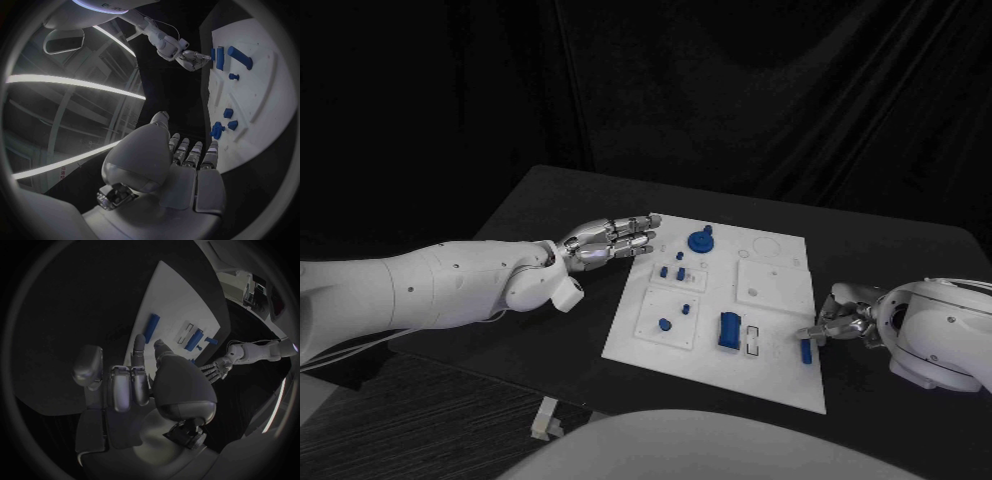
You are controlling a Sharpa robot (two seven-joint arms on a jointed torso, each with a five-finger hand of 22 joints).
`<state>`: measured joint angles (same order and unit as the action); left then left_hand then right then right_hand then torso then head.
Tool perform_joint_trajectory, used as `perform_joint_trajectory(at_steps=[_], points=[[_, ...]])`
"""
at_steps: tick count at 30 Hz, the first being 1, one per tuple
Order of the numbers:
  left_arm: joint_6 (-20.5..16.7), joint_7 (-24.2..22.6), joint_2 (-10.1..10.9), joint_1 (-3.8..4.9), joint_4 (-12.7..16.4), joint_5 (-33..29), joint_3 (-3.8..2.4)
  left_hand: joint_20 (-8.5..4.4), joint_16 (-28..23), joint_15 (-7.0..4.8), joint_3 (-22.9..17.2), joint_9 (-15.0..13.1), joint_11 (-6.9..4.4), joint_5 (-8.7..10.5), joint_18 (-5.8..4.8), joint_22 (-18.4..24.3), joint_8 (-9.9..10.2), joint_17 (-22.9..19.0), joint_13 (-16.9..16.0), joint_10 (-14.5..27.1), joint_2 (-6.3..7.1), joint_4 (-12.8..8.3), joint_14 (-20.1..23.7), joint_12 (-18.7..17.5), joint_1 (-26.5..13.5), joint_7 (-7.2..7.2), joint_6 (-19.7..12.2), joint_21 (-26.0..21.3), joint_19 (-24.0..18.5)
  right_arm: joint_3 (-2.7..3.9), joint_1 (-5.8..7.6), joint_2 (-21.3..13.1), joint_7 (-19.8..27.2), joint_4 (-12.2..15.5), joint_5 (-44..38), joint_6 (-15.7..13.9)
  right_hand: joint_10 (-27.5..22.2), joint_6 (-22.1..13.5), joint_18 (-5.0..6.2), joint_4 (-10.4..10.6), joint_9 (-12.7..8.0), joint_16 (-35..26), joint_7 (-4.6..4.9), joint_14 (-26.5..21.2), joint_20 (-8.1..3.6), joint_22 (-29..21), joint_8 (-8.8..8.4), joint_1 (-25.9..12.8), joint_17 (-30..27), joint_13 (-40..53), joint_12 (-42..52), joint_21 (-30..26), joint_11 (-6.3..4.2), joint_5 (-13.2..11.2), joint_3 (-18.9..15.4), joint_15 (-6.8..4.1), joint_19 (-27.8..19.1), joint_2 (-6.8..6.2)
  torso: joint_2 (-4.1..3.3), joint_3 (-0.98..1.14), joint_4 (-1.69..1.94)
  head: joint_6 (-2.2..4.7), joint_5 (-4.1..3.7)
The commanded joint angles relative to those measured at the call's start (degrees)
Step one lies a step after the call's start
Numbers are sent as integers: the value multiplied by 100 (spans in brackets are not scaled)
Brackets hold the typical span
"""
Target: Assemble the parts on the task board
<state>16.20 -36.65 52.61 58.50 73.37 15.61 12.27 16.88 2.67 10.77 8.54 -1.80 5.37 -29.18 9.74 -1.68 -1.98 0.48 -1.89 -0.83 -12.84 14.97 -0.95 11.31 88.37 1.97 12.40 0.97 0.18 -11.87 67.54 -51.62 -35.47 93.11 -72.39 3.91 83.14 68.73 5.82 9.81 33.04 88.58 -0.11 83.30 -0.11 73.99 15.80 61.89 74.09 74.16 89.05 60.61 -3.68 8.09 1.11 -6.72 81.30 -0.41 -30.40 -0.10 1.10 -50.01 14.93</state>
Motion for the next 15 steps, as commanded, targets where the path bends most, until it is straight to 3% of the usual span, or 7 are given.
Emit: perform_joint_trajectory(at_steps=[1,7,8,9,10,12,15], points=[[49,-70,-3,-8,6,-41,-5,-3,98,64,-262,9,18,-90,-16,-66,26,37,29,25,32,-78,-3,70,99,45,29,-45,44,2,-32,21,-122,-27,-110,51,686,82,-52,69,-57,142,14,670,-22,900,-106,-266,1591,1584,95,128,-22,-124,17,-15,110,12,1,0,0,1,3],[54,-72,-10,-11,3,-41,-5,-3,98,64,-262,9,18,-90,-16,-66,26,37,29,25,32,-78,-3,70,99,45,29,-45,44,2,-79,83,-123,-81,-111,41,686,27,-48,50,-75,142,27,670,-20,893,-147,-243,1591,1584,95,101,-17,-76,7,-12,100,32,2,0,0,1,4],[54,-71,-10,-12,4,-41,-5,-3,98,64,-262,9,18,-90,-16,-66,26,37,29,25,32,-78,-3,70,99,45,29,-45,44,2,-91,102,-123,-99,-111,43,686,-53,-43,-27,-107,142,50,670,-19,886,-217,-137,1591,1584,95,72,-6,197,39,-5,89,36,1,0,0,1,5],[55,-70,-9,-12,5,-41,-5,-3,98,65,-269,10,20,-98,-17,-63,26,37,29,24,33,-86,-4,70,102,48,27,-45,43,2,-98,113,-124,-108,-111,47,686,-77,-43,-56,-123,142,60,670,-15,885,-248,-100,1591,1584,95,67,-1,306,51,-2,86,36,1,0,0,1,8],[55,-67,-8,-13,5,-41,-5,-3,98,65,-269,10,20,-98,-17,-63,26,37,29,24,33,-86,-4,70,102,48,27,-45,43,2,-107,125,-124,-117,-111,57,686,-157,-40,-161,-167,142,78,670,-10,879,-331,46,1591,1584,95,44,12,659,116,6,79,32,1,0,0,1,9],[57,-62,-6,-13,7,-41,-5,-3,99,65,-269,10,20,-98,-17,-63,26,37,29,24,33,-86,-4,71,102,49,29,-45,43,2,-119,143,-125,-128,-112,74,686,-188,-40,-210,-187,142,84,670,-7,880,-367,108,1591,1584,95,45,16,777,145,9,80,26,1,0,0,1,11],[60,-53,-3,-14,8,-41,-5,-3,101,66,-285,6,15,-106,-21,-61,21,37,27,22,36,-102,-4,84,105,87,55,-46,44,2,-136,175,-126,-142,-112,88,686,-325,-37,-480,-292,142,120,670,12,873,-532,449,1591,1584,95,18,46,1317,334,34,75,-21,0,0,0,1,6]])
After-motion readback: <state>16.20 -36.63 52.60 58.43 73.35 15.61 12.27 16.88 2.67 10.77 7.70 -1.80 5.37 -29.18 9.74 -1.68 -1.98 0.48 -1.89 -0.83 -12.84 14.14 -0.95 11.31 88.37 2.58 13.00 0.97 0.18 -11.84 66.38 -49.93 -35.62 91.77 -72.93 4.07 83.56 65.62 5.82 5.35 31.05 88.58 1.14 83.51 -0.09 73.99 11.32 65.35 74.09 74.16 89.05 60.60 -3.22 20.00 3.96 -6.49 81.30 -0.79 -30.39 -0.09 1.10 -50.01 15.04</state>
